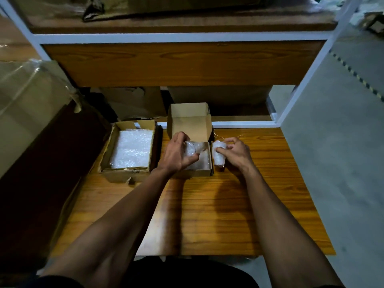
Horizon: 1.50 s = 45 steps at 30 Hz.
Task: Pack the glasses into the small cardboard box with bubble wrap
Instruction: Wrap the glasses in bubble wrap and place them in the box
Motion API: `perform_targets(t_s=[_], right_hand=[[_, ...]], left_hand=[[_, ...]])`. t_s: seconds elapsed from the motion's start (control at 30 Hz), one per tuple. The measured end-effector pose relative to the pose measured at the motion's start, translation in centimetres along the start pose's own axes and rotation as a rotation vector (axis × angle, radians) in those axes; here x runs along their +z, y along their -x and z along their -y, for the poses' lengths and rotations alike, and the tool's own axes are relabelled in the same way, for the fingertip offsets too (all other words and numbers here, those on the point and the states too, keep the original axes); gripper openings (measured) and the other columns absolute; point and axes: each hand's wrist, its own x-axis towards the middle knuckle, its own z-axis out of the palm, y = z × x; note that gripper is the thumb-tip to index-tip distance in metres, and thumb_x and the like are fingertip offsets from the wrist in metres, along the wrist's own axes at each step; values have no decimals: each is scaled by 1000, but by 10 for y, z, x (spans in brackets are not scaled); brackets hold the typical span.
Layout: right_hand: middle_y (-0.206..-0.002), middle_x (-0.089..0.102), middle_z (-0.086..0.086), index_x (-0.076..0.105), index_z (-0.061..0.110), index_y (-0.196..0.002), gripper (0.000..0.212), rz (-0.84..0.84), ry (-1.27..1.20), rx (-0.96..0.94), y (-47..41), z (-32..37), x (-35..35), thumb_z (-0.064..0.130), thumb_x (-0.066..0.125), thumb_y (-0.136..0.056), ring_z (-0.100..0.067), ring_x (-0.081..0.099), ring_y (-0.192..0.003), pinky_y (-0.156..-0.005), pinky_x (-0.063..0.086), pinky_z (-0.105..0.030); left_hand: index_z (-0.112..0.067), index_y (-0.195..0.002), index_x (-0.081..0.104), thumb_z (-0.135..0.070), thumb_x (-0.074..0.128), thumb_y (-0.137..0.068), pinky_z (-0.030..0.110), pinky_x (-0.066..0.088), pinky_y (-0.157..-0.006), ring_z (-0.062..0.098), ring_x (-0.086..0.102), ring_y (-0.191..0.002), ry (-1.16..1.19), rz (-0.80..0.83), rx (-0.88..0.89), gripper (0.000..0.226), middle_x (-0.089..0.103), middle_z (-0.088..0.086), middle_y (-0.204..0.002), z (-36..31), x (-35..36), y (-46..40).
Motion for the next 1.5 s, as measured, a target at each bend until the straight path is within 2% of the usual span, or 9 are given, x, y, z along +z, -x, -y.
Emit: perform_targets(t_s=[0.2, 0.27, 0.43, 0.53, 0.7, 0.83, 1.2, 1.33, 1.5], right_hand=[[-130, 71, -7, 61, 14, -139, 61, 104, 41, -14, 5, 23, 36, 34, 85, -86, -1, 60, -79, -56, 44, -15], [-127, 71, -7, 62, 12, -138, 59, 106, 83, -8, 6, 30, 47, 36, 84, -87, -7, 62, -82, -55, 44, -17], [-103, 73, -6, 68, 19, -96, 31, 47, 160, 16, -3, 37, 65, 43, 84, -84, -20, 70, -87, -73, 64, -39], [-94, 73, -4, 68, 18, -83, 36, 42, 226, 17, -9, 41, 72, 50, 86, -80, -18, 70, -79, -67, 63, -37], [-84, 68, -6, 66, 14, -84, 35, 80, 383, -13, -12, 53, 81, 41, 86, -83, -16, 63, -68, -47, 43, -28], [-88, 65, -5, 65, 13, -92, 31, 79, 498, -45, -15, 59, 90, 34, 87, -83, -20, 63, -73, -57, 57, -34], [-94, 55, -3, 64, 12, -115, 34, -24, 686, -169, -14, 53, 101, 27, 82, -90, -19, 58, -78, -60, 55, -31], [-117, 60, -12, 59, 12, -128, 48, -22, 730, -220, -10, 48, 101, 28, 82, -89, -26, 64, -97, -74, 60, -35], [-137, 54, -12, 57, 19, -140, 53, -49, 894, -395, -2, 38, 100, 22, 78, -91, -29, 52, -124, -101, 51, -41]], left_hand=[[-21, -124, 46, -52, 83, -83, 37, 51, -87, 19, 55, -106, -101, -50, -136, 63, 51, 2, -121, 18, -8, 28], [-18, -127, 47, -48, 84, -84, 37, 51, -91, 20, 54, -110, -133, -61, -167, 65, 52, 4, -124, 21, -8, 32], [-17, -130, 47, -46, 85, -84, 33, 47, -90, 22, 55, -112, -190, -71, -200, 67, 52, 5, -127, 25, -4, 29], [-17, -127, 46, -45, 84, -84, 31, 45, -86, 21, 55, -110, -196, -66, -199, 64, 52, 6, -127, 25, -2, 24], [-16, -123, 45, -46, 85, -83, 36, 50, -83, 25, 58, -106, -233, -49, -165, 65, 54, 9, -125, 28, 7, 17], [-15, -128, 44, -53, 81, -84, 38, 41, -89, 29, 58, -107, -349, -18, -160, 68, 56, 10, -126, 32, 16, 15], [-18, -133, 45, -66, 73, -83, 44, 37, -96, 28, 48, -124, -599, 49, -171, 75, 53, 8, -135, 36, 20, 13], [-20, -138, 49, -73, 60, -89, 46, 37, -99, 29, 42, -130, -691, 118, -156, 72, 48, 8, -143, 36, 17, 11], [-31, -137, 52, -69, 52, -96, 47, 38, -100, 29, 41, -131, -681, 140, -139, 56, 46, 7, -143, 37, 14, 14]])
